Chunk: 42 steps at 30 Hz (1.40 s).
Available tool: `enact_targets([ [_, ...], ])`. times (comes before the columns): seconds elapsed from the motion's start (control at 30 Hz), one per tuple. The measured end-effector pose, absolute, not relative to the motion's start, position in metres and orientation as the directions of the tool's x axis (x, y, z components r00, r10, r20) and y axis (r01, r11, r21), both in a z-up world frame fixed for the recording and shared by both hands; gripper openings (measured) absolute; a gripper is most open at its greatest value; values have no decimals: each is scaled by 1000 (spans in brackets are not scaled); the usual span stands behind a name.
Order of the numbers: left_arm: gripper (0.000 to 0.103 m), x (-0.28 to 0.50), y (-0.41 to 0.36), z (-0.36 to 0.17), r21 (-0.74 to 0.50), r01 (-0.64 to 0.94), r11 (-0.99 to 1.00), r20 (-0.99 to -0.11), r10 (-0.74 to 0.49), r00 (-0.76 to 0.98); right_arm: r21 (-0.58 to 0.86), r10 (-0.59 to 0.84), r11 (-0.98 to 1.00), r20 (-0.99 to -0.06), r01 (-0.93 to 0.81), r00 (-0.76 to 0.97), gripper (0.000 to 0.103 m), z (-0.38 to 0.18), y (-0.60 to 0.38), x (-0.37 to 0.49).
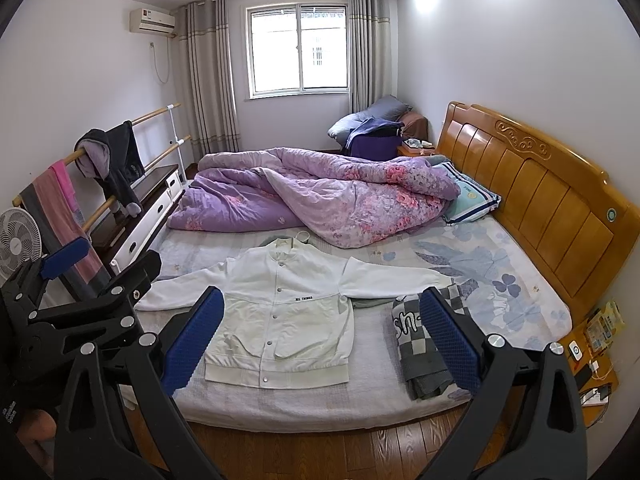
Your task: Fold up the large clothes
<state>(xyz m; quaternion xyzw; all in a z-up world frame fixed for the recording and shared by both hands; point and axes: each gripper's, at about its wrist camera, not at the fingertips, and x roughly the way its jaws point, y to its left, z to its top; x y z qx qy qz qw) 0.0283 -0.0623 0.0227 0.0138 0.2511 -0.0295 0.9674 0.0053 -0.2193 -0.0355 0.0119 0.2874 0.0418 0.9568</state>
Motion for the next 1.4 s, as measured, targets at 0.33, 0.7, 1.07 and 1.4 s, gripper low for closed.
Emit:
enact_targets([
  [0.33, 98, 31, -61, 19, 2, 63, 998, -493, -54, 868, 42, 83, 997, -554, -72, 828, 95, -38, -219, 14],
  [0.7, 98, 34, -59, 14, 0, 63, 998, -498, -55, 866, 39, 77, 997, -557, -66, 827, 95, -39, -216, 12],
  [1.07, 98, 33, -59, 14, 2, 63, 998, -496, -53, 867, 38, 75, 997, -558, -65, 826, 95, -38, -215, 15],
  [1.4, 98, 34, -59, 15, 1, 62, 998, -497, -53, 866, 37, 74, 997, -559, -65, 826, 95, -39, -216, 18],
])
